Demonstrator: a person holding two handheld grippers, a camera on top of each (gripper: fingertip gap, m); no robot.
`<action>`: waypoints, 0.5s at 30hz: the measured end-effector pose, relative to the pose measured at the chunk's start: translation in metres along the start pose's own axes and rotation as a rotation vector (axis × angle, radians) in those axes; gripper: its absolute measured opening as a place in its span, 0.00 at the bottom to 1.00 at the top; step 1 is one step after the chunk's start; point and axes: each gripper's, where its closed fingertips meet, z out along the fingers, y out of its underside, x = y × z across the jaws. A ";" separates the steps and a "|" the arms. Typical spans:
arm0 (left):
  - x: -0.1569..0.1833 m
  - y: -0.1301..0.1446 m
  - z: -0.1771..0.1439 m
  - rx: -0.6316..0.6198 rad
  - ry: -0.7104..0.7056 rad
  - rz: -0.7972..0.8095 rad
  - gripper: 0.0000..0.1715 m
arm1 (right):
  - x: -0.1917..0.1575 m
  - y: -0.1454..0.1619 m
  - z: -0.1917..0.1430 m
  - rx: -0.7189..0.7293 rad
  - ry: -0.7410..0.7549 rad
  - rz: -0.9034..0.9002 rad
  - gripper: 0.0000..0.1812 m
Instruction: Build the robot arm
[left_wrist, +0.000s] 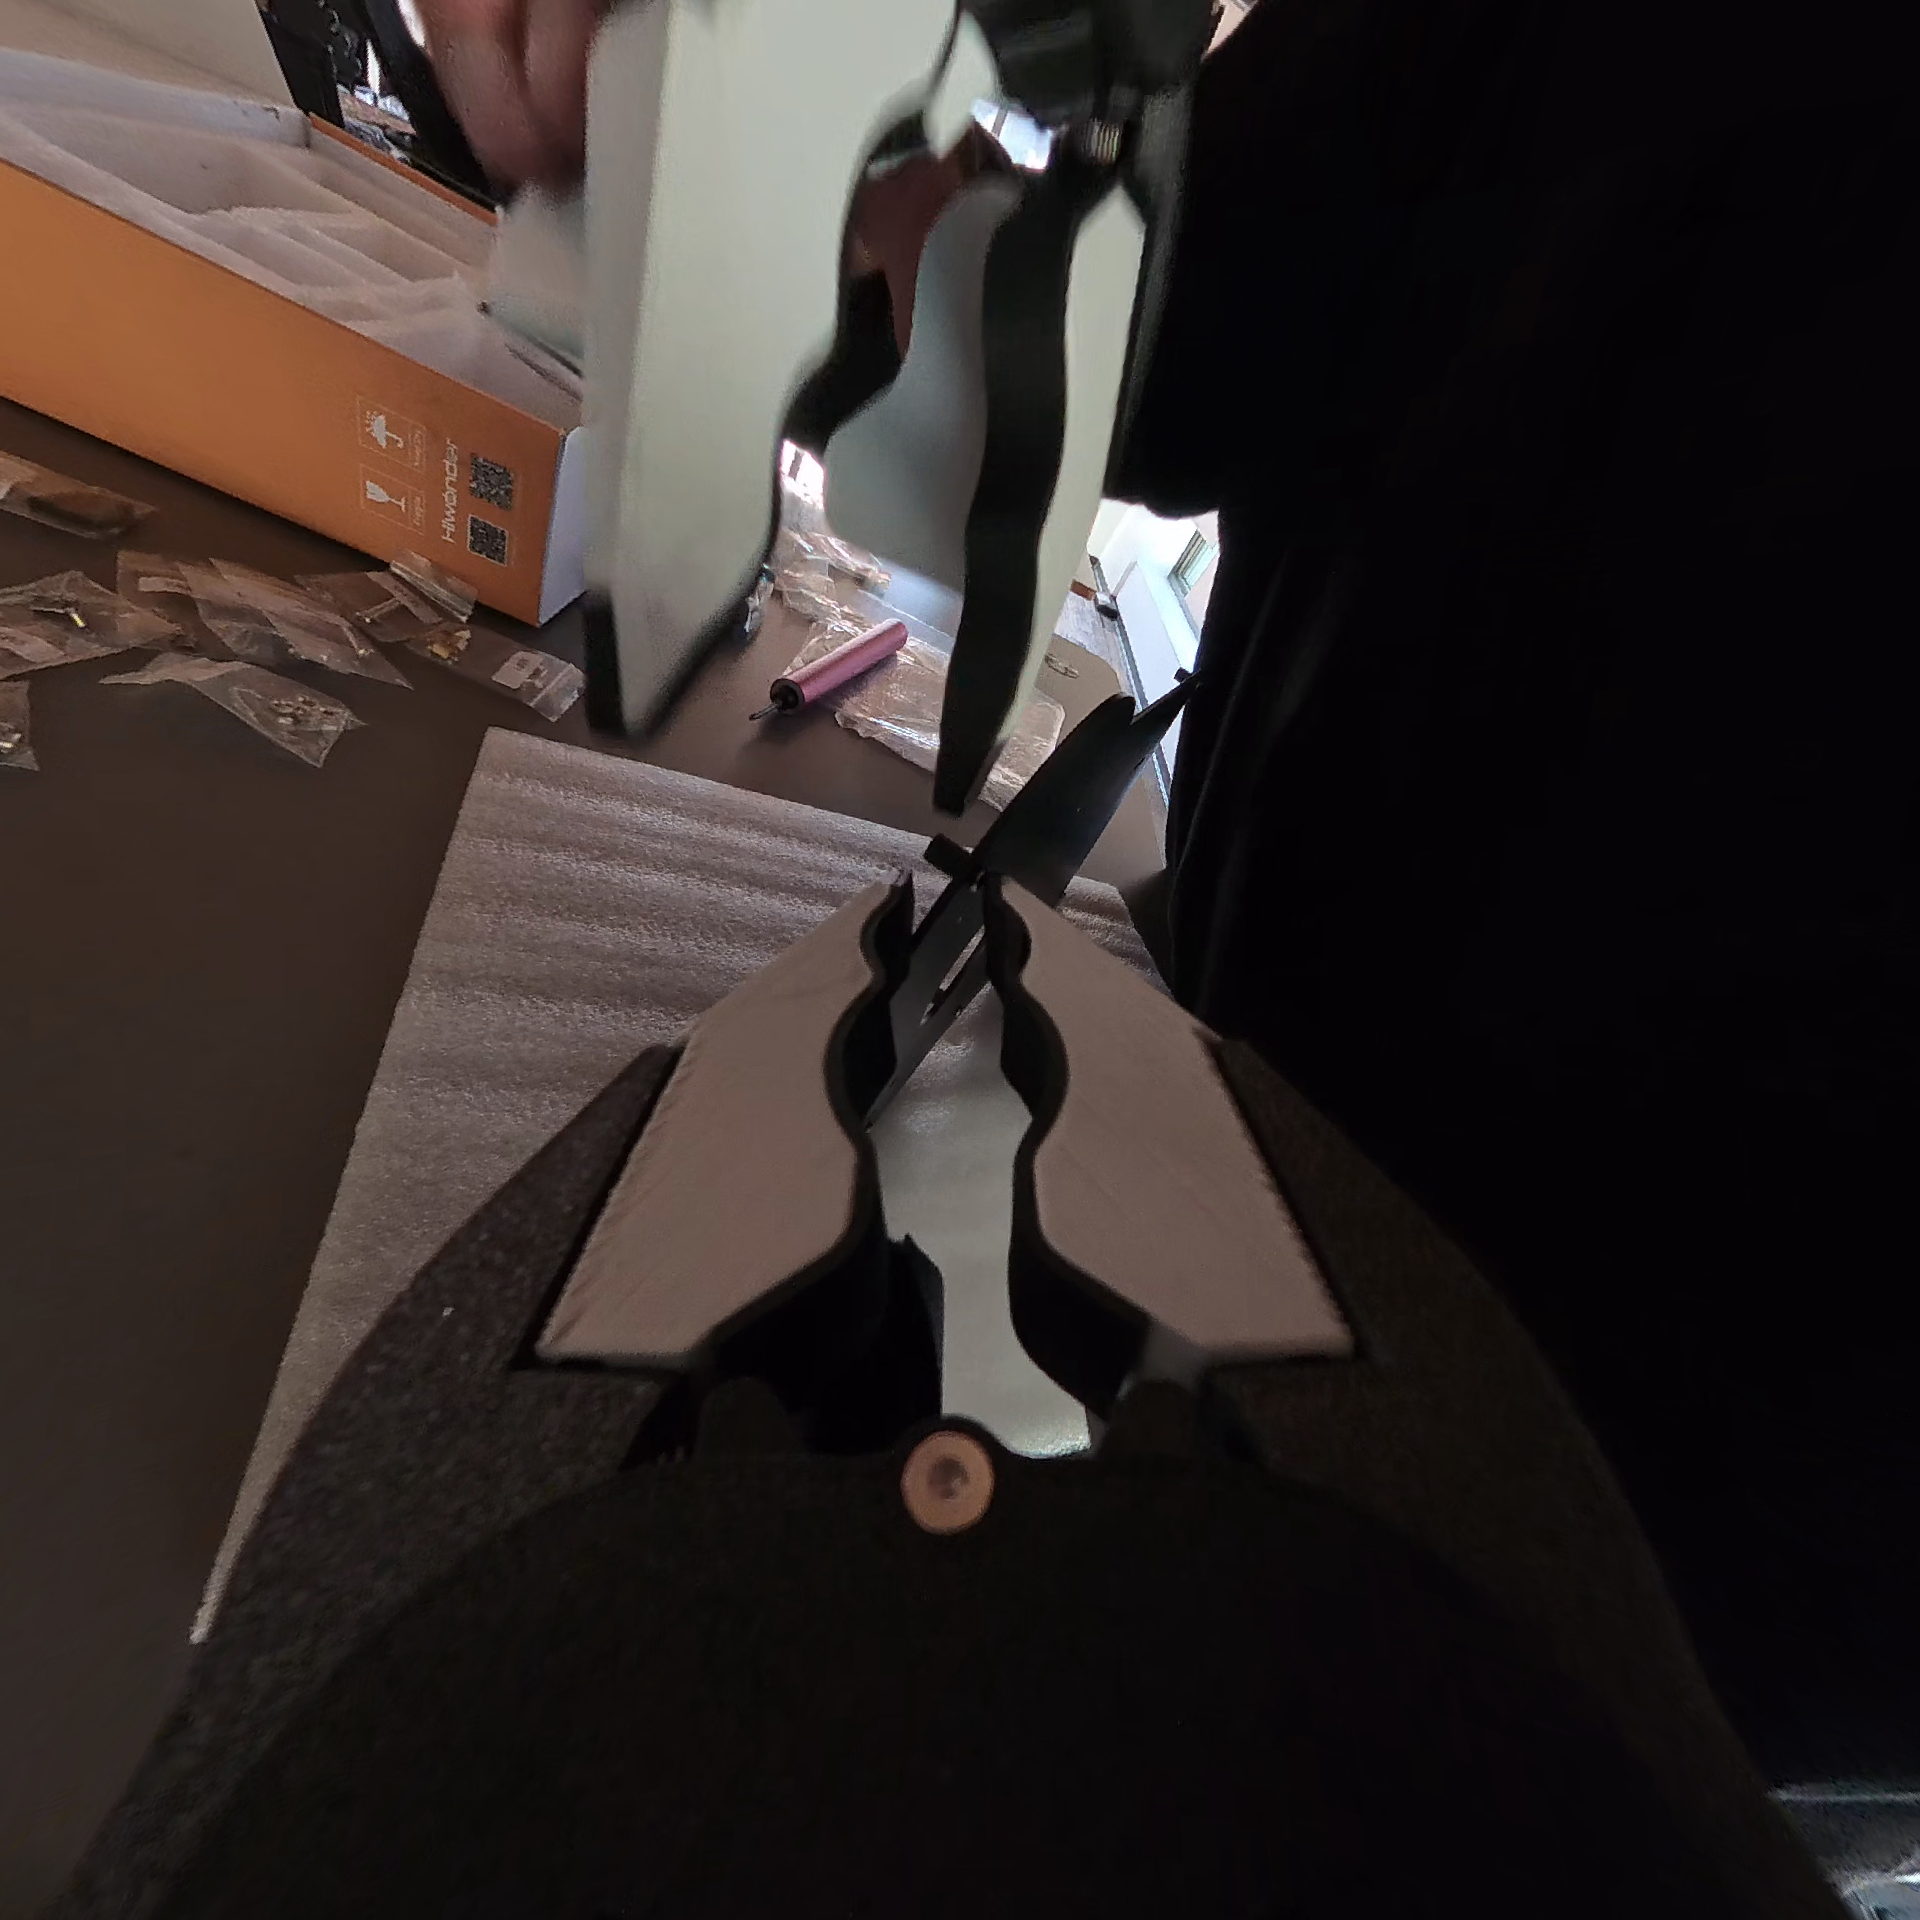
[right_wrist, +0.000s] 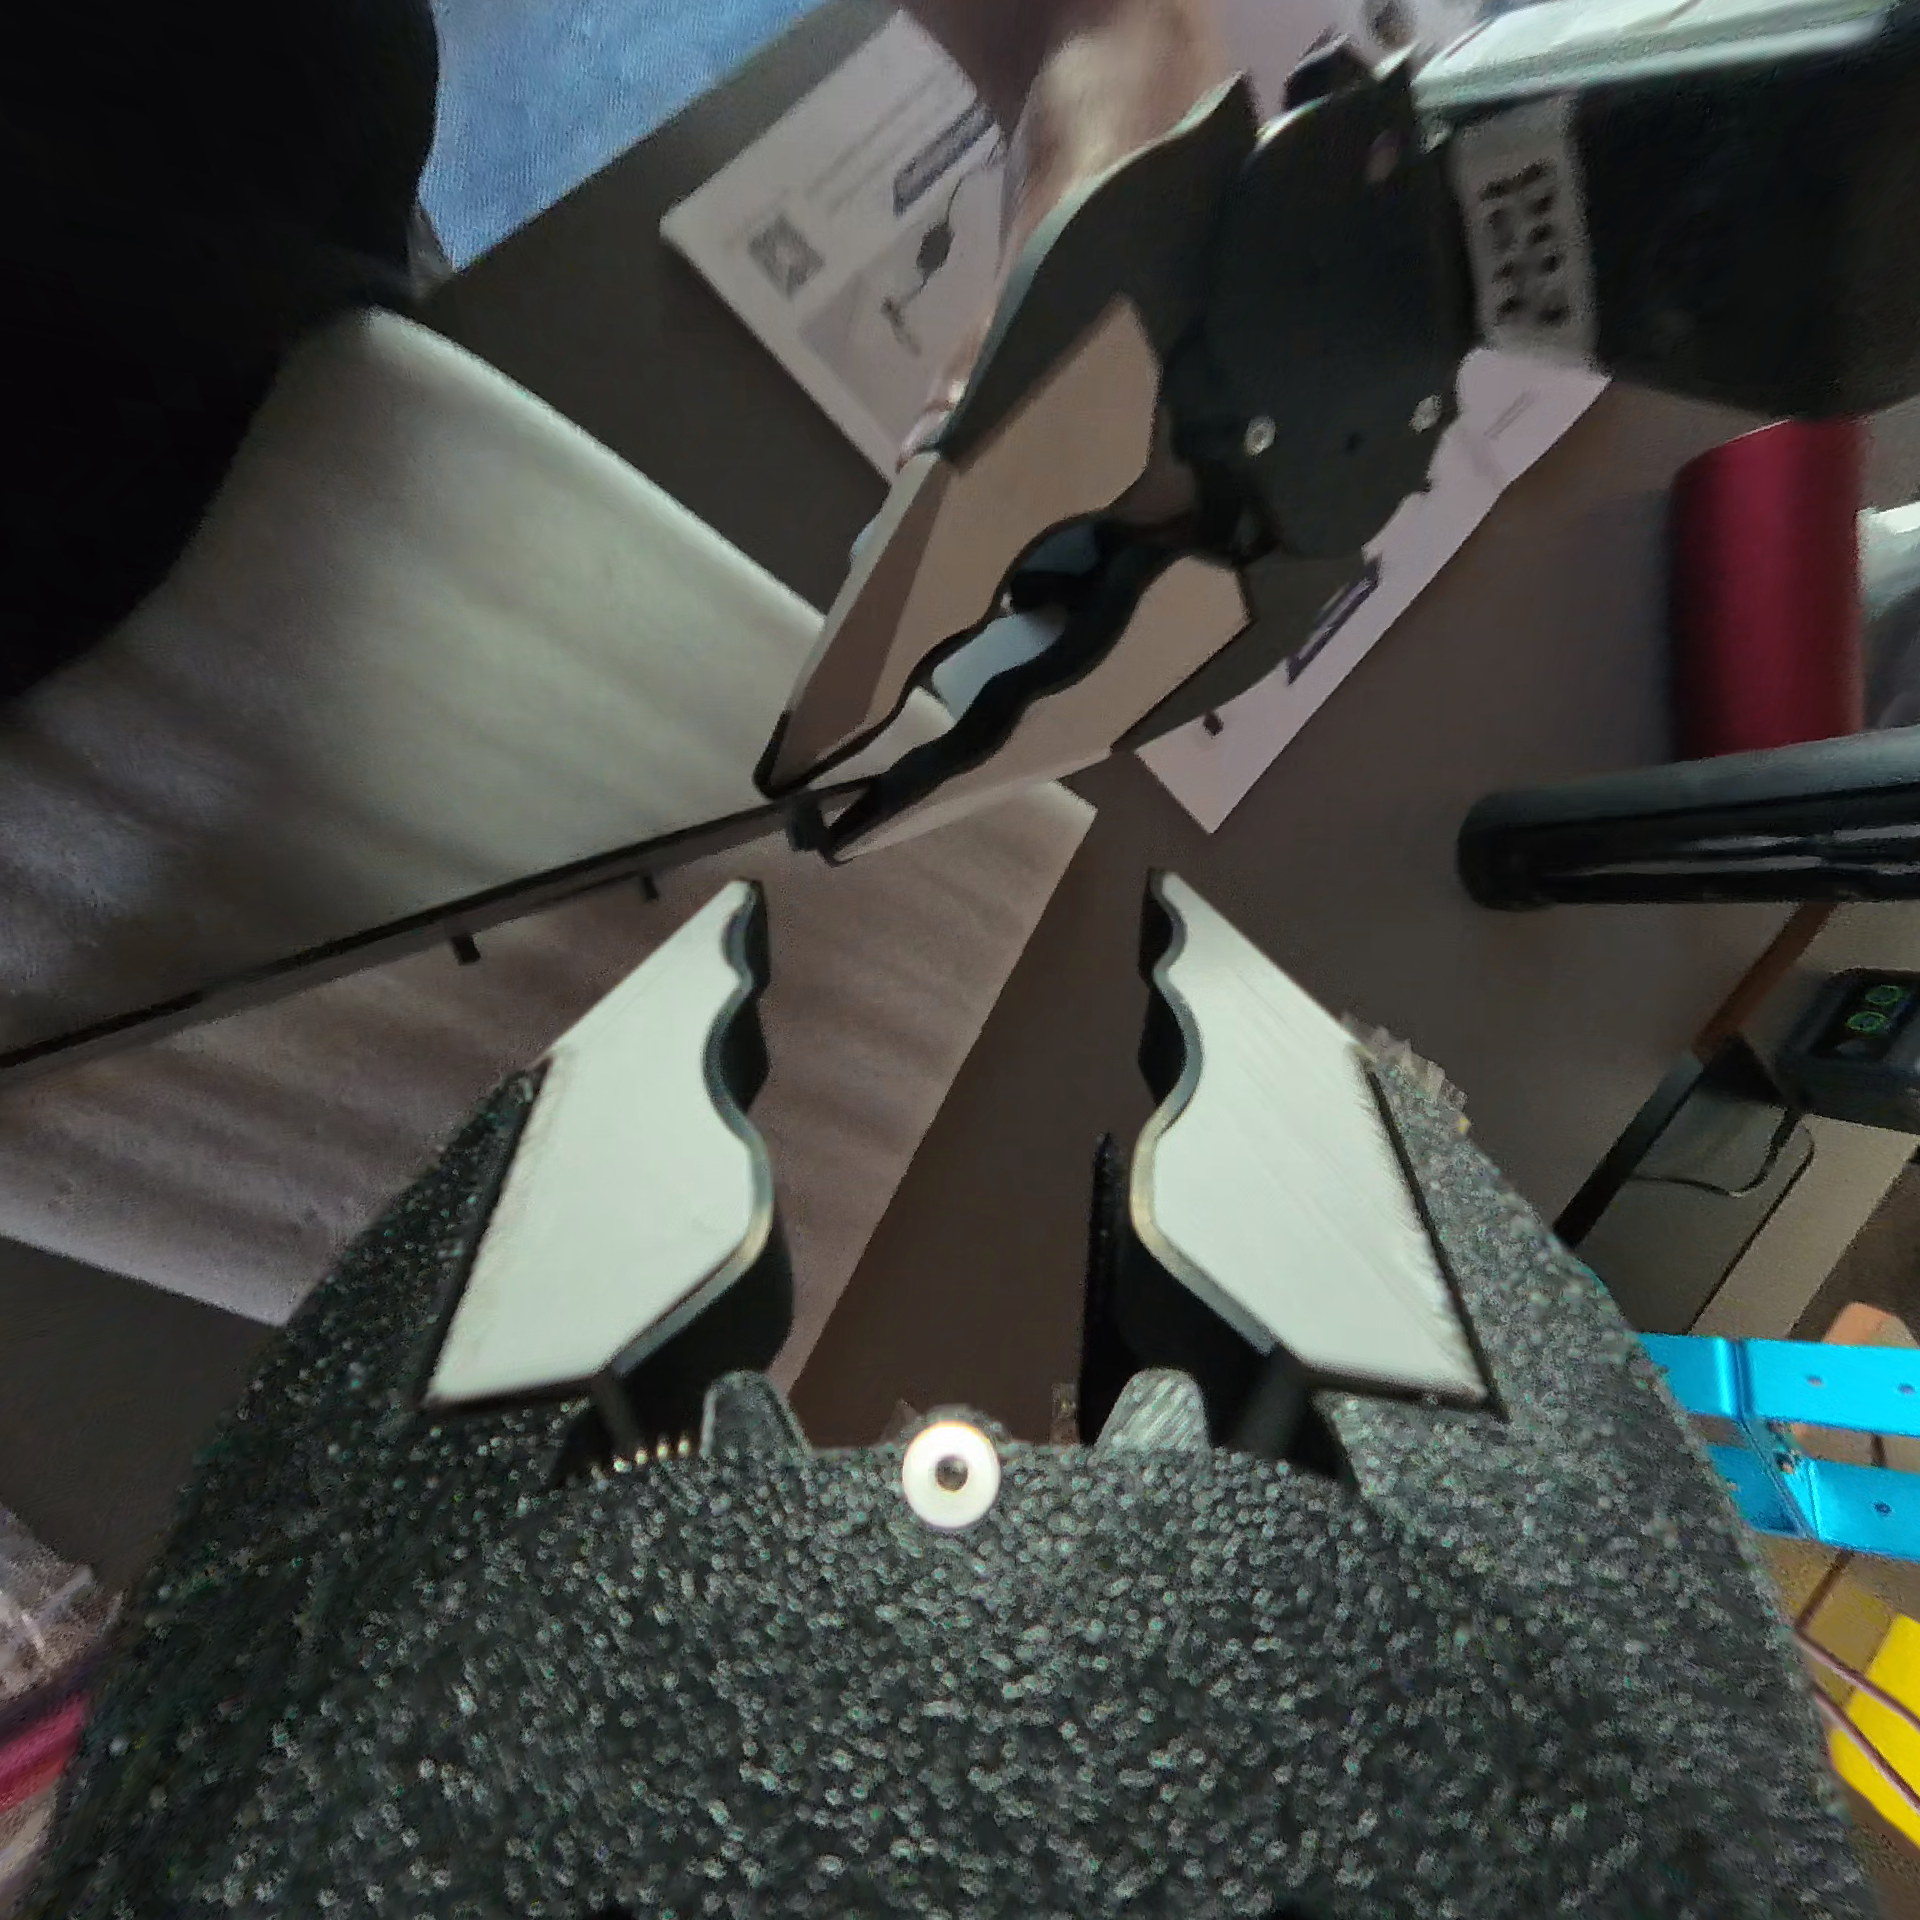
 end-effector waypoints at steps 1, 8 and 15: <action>0.000 0.000 0.000 0.003 0.000 0.001 0.07 | -0.003 0.001 0.005 -0.017 -0.009 -0.019 0.40; -0.003 -0.002 0.002 0.042 0.009 -0.002 0.07 | 0.009 -0.001 0.017 -0.037 0.050 -0.089 0.43; -0.006 -0.003 0.003 0.039 -0.003 0.018 0.07 | 0.003 0.002 0.011 -0.049 -0.022 -0.072 0.40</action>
